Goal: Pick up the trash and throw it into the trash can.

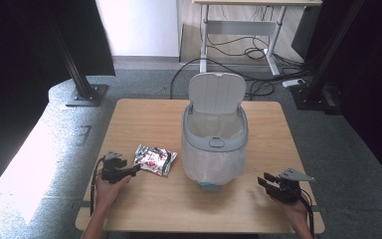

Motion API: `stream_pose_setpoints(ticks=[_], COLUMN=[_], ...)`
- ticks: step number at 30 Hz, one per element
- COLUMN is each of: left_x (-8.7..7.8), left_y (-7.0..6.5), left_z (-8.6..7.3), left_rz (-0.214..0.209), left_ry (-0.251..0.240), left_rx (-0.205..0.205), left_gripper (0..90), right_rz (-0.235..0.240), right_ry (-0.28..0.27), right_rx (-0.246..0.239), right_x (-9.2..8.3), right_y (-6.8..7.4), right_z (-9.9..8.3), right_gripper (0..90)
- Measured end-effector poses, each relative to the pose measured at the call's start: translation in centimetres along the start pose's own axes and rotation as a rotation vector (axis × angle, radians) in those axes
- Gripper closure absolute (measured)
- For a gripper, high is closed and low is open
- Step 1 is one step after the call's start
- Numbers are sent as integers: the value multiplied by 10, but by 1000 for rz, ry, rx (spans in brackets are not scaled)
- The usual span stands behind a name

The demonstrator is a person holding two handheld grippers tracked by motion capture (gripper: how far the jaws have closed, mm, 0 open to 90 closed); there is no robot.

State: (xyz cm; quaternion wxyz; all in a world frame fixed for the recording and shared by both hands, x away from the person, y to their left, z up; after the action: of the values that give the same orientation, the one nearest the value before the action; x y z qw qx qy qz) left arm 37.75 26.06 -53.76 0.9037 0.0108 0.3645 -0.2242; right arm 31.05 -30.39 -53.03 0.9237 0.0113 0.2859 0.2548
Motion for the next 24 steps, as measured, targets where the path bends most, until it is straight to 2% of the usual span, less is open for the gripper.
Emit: stream_pose_setpoints(ticks=[5, 7, 8, 11, 14, 15, 16, 17, 18, 24], left_x=[10, 15, 18, 19, 20, 20, 21, 21, 22, 21], left_y=[1, -1, -3, -4, -6, -7, -8, -9, -13, -17], left_z=[3, 2, 0, 0, -1, -1, -2, -2, -3, -4], left_rz=[3, 6, 13, 22, 41, 51, 68, 84, 105, 125], left_ry=[14, 29, 43, 37, 30, 28, 28, 28, 30, 28], left_rx=[10, 25, 45, 55, 83, 96, 124, 143, 171, 181], left_gripper=[366, 401, 411, 451, 485, 511, 579, 579, 640, 744], right_rz=[-2, -2, -2, -2, -2, -2, -3, -3, -4, -7], right_ry=[5, 5, 5, 5, 8, 8, 9, 9, 9, 8], right_rx=[1, -1, -2, -3, -4, -5, -6, -6, -6, -5], right_x=[1, 1, 1, 1, 1, 1, 2, 2, 2, 1], right_y=[0, 0, 1, 1, 1, 2, 2, 2, 2, 1], right_z=[-1, -1, -1, -1, -1, -1, -1, -1, -2, -2], right_gripper=[618, 618, 618, 618, 618, 618, 618, 618, 618, 618])
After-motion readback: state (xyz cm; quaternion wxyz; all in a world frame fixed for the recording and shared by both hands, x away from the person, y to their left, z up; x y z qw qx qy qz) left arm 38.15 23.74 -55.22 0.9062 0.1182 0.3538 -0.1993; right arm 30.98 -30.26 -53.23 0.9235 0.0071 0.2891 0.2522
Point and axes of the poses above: each handheld gripper's, and its own axes: x roughly forward along the jaws, z roughly out of its top, y roughly to its left, the point moved 1 cm from there along x, roughly forward along the jaws, and after that the axes turned 5 degrees about x, right-handed, at the moved point
